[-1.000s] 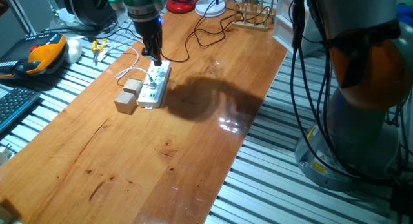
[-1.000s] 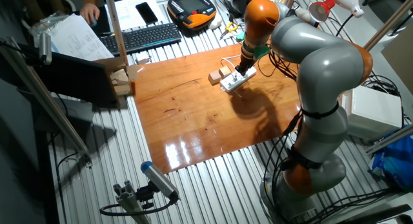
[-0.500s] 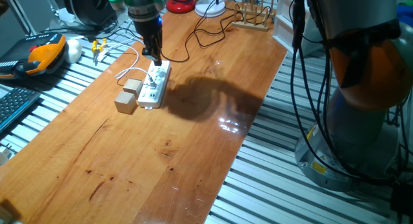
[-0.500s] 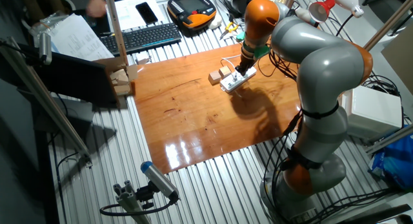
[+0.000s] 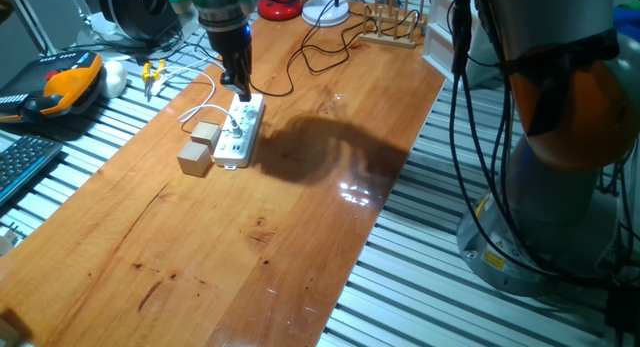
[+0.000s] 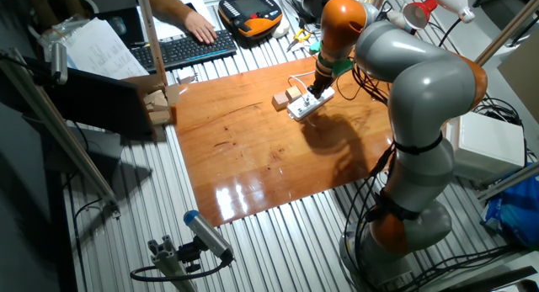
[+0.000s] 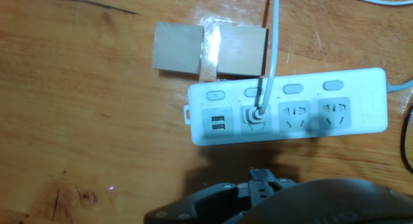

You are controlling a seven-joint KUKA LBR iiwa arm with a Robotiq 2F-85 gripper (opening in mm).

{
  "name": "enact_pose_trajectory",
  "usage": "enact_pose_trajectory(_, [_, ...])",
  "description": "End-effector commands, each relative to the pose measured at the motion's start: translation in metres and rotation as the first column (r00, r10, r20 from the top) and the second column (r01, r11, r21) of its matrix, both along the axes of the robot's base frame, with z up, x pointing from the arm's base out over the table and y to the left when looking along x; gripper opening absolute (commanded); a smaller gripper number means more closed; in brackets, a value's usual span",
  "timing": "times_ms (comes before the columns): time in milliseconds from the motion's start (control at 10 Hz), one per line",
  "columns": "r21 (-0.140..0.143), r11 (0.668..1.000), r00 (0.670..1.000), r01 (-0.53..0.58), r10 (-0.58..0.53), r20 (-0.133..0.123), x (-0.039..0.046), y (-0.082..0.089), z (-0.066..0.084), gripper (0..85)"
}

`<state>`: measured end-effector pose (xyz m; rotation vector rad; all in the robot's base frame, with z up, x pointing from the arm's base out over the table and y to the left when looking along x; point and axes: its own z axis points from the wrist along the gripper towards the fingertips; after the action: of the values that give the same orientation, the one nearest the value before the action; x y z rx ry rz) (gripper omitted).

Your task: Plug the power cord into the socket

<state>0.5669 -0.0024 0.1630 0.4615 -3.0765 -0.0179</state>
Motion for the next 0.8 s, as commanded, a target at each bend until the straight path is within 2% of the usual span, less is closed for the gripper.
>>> enact_pose_trajectory(0, [-0.002, 1.000, 1.000, 0.000, 0.001, 0.002, 0.0001, 0.0001, -0.0002, 0.0])
enact_pose_trajectory(200, [-0.002, 1.000, 1.000, 0.001, -0.001, -0.009, -0.0008, 0.0008, 0.0003, 0.0])
enact_pose_trajectory(700, [-0.001, 1.000, 1.000, 0.009, -0.009, -0.017, -0.0034, 0.0028, 0.0011, 0.0])
